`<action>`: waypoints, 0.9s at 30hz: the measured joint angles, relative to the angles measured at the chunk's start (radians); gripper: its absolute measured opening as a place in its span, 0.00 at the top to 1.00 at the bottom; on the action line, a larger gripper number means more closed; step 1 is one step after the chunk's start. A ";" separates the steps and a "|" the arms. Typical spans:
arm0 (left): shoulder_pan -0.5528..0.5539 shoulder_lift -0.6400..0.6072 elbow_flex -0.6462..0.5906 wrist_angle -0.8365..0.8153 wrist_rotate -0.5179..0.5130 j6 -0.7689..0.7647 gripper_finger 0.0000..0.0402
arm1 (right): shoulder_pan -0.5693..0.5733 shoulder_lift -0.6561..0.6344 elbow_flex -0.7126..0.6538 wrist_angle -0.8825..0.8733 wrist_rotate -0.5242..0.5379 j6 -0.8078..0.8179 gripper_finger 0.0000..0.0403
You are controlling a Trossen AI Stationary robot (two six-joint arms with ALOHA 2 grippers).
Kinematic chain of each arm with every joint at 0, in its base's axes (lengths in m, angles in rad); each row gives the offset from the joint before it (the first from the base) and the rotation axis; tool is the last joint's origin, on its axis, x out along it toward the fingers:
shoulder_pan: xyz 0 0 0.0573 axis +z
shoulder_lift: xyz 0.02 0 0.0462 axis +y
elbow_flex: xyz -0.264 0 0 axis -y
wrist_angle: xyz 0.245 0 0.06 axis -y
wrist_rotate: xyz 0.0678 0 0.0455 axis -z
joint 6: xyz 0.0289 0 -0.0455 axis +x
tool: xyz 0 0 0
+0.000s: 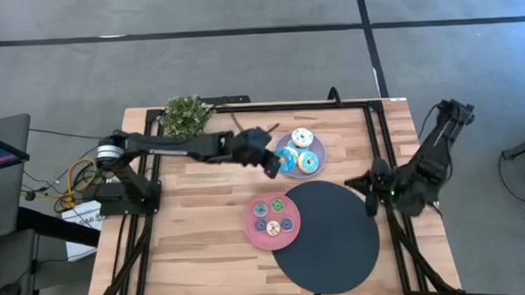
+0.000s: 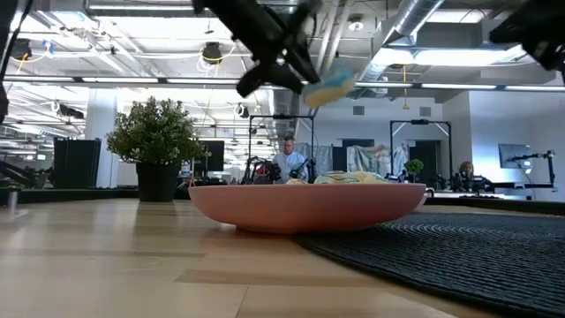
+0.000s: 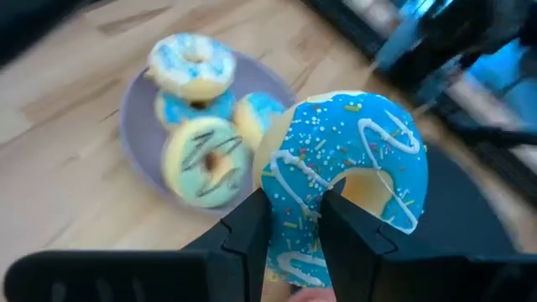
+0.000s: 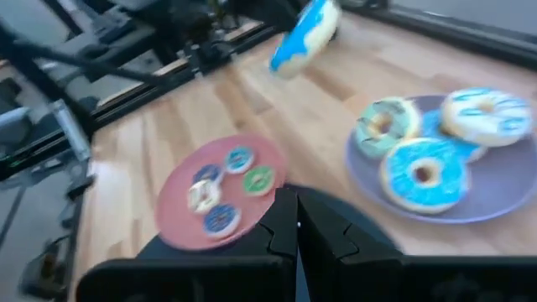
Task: Pick & Place donuts
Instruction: Put the big blue donut on the purple plate
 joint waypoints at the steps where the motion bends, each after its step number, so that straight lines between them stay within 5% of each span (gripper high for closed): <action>1: 0.018 0.027 0.023 -0.015 0.021 0.023 0.77 | -0.031 -0.021 -0.006 0.003 -0.014 -0.023 1.00; 16: 0.162 0.533 0.715 -0.445 0.159 0.169 0.77 | -0.374 -0.107 -0.034 0.108 -0.319 -0.303 1.00; 27: 0.165 0.667 0.877 -0.565 0.172 0.101 0.71 | -0.416 -0.147 -0.034 0.086 -0.408 -0.354 1.00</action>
